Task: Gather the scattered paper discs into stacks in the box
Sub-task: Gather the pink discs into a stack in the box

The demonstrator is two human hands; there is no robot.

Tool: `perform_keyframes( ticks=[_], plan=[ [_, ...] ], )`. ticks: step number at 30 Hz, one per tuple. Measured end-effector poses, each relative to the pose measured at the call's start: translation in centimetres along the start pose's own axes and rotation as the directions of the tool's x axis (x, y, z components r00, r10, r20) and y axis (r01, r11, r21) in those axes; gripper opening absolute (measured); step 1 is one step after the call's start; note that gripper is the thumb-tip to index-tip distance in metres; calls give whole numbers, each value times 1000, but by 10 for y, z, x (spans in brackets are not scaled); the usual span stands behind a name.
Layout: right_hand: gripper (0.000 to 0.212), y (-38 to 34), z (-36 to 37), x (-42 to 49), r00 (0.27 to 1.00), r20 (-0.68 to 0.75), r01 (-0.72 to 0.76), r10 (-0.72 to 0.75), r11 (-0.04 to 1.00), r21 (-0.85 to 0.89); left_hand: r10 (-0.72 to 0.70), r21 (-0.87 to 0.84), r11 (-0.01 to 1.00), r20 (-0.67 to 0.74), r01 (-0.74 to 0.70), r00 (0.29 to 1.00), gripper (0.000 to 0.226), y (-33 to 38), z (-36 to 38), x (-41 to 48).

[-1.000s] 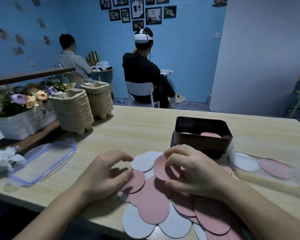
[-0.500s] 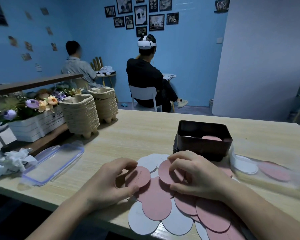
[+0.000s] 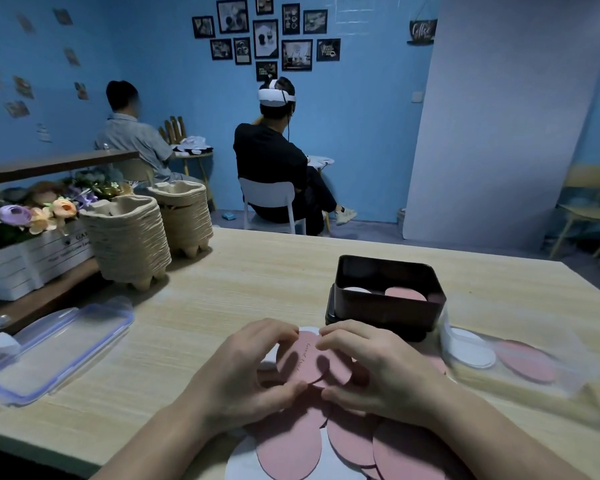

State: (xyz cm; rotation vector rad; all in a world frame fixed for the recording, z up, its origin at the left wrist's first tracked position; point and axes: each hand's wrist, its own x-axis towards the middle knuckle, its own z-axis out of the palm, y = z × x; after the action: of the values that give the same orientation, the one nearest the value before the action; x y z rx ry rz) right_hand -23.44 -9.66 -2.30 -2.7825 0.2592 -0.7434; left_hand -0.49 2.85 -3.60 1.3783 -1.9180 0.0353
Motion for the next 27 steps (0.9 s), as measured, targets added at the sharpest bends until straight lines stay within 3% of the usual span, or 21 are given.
perform_keyframes(
  ticks=[5, 14, 19, 27],
  plan=[
    [45, 1, 4, 1, 1000, -14, 4, -4, 1000, 17, 55, 23, 998, -56, -54, 997, 36, 4, 9, 3],
    [32, 0, 4, -1, 997, -79, 3, -2, 1000, 21, 21, -49, 999, -31, -22, 999, 52, 4, 9, -4],
    [34, 1, 2, -1, 994, -113, 2, 2, 999, 34, 32, -16, 999, -76, -34, 997, 31, 4, 7, -4],
    [35, 2, 4, 0, 997, -76, 2, 3, 998, 55, 63, -42, 997, -51, -66, 997, 34, 3, 9, -3]
  ],
)
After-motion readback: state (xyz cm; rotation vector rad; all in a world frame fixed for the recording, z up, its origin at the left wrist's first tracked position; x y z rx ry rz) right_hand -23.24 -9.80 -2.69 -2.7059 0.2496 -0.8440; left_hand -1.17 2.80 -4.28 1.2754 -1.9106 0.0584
